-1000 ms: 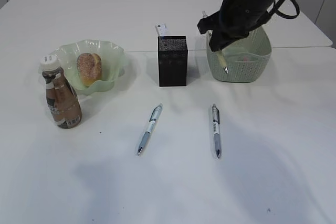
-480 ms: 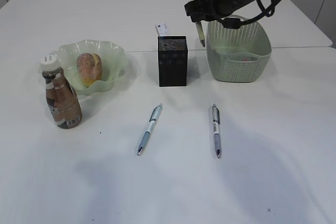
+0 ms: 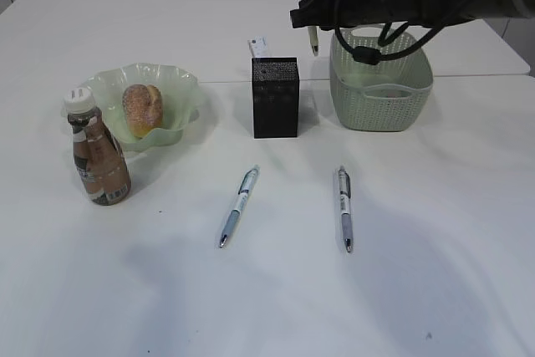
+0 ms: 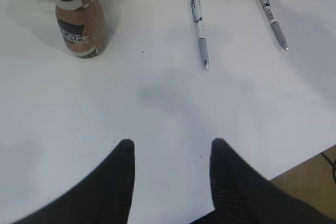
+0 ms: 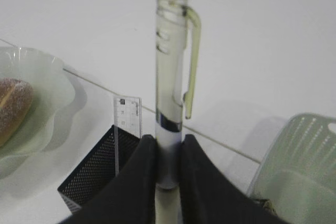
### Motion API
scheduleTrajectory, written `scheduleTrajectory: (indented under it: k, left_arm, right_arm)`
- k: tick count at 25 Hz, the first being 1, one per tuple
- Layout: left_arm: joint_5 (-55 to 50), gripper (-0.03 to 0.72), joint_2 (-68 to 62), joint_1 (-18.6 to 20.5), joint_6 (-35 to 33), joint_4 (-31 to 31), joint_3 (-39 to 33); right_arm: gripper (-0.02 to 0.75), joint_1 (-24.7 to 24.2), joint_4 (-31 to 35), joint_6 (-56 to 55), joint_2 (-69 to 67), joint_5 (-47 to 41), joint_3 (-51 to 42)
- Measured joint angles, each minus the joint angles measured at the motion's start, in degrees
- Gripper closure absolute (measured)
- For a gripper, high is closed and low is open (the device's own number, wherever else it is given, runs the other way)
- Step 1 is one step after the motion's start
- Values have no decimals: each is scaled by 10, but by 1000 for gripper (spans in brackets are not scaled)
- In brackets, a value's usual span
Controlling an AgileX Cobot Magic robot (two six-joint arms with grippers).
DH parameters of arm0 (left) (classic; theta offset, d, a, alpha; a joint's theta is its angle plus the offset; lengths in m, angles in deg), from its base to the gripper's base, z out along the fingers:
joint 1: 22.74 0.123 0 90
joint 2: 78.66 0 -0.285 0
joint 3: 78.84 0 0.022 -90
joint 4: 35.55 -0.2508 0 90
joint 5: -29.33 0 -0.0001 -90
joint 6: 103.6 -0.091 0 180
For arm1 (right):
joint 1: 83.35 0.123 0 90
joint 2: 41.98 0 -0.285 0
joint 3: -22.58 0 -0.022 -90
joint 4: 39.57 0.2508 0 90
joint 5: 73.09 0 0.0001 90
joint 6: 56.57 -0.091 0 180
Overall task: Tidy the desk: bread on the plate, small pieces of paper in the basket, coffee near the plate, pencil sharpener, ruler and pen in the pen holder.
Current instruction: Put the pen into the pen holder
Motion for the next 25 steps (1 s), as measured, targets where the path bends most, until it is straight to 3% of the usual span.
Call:
scheduleTrajectory:
  k: [2,3,5,7,25]
  left_arm:
    - [4,357,0,0,0,-3,0]
    - [6,357,0,0,0,-3,0]
    - [8,357,0,0,0,-4,0]
    - [9,357,0,0,0,-4,0]
    - [18,357,-5,0,1,-6,0]
  right_arm:
    - [631,7,118,127,0,0,0]
    - [631,7,118,127,0,0,0]
    - [631,17,250,261,0,-11,0]
    - [631,19,282,296,-2,-22,0]
    - [631,19,297,354,-113,-76,91]
